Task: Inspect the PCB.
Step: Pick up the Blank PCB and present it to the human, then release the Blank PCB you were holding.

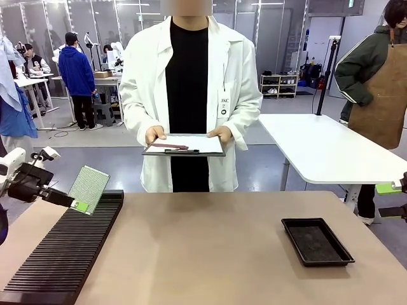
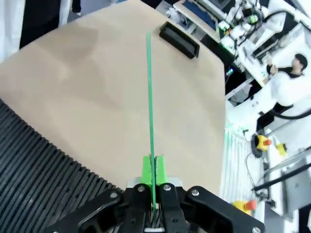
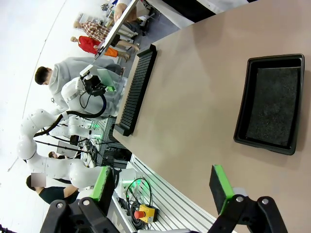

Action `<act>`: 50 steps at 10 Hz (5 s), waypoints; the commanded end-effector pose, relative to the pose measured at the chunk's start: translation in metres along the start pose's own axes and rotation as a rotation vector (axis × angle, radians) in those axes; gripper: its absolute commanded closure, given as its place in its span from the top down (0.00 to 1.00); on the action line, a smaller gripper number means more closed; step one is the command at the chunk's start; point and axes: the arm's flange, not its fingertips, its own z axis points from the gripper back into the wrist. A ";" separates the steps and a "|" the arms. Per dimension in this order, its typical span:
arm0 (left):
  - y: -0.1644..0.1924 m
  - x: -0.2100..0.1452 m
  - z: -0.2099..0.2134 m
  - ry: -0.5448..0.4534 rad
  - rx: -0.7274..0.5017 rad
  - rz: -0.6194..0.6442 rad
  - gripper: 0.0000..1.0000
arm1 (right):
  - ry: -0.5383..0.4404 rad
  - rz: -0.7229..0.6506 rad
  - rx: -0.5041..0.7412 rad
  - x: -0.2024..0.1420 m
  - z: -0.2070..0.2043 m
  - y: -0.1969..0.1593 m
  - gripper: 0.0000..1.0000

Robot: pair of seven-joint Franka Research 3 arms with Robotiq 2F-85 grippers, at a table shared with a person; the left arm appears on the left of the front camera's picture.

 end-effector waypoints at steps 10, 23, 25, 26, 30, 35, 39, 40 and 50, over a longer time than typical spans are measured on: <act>0.100 0.070 -0.078 -0.198 -0.560 0.832 0.03 | -0.013 0.022 0.015 0.002 0.000 0.000 1.00; 0.099 0.060 -0.077 -0.213 -0.590 0.827 0.03 | -0.013 0.022 0.015 0.002 0.000 0.000 1.00; 0.099 0.060 -0.077 -0.213 -0.590 0.827 0.03 | -0.013 0.022 0.015 0.002 0.000 0.000 1.00; 0.099 0.060 -0.077 -0.213 -0.590 0.827 0.03 | -0.013 0.022 0.015 0.002 0.000 0.000 1.00; 0.099 0.060 -0.077 -0.213 -0.590 0.827 0.03 | -0.013 0.022 0.015 0.002 0.000 0.000 1.00; 0.099 0.060 -0.077 -0.213 -0.590 0.827 0.03 | -0.013 0.022 0.015 0.002 0.000 0.000 1.00; 0.099 0.060 -0.077 -0.213 -0.590 0.827 0.03 | -0.013 0.022 0.015 0.002 0.000 0.000 1.00; 0.099 0.060 -0.077 -0.213 -0.590 0.827 0.03 | -0.013 0.022 0.015 0.002 0.000 0.000 1.00; 0.088 0.057 -0.079 -0.203 -0.573 0.805 0.93 | -0.013 0.022 0.015 0.002 0.000 0.000 1.00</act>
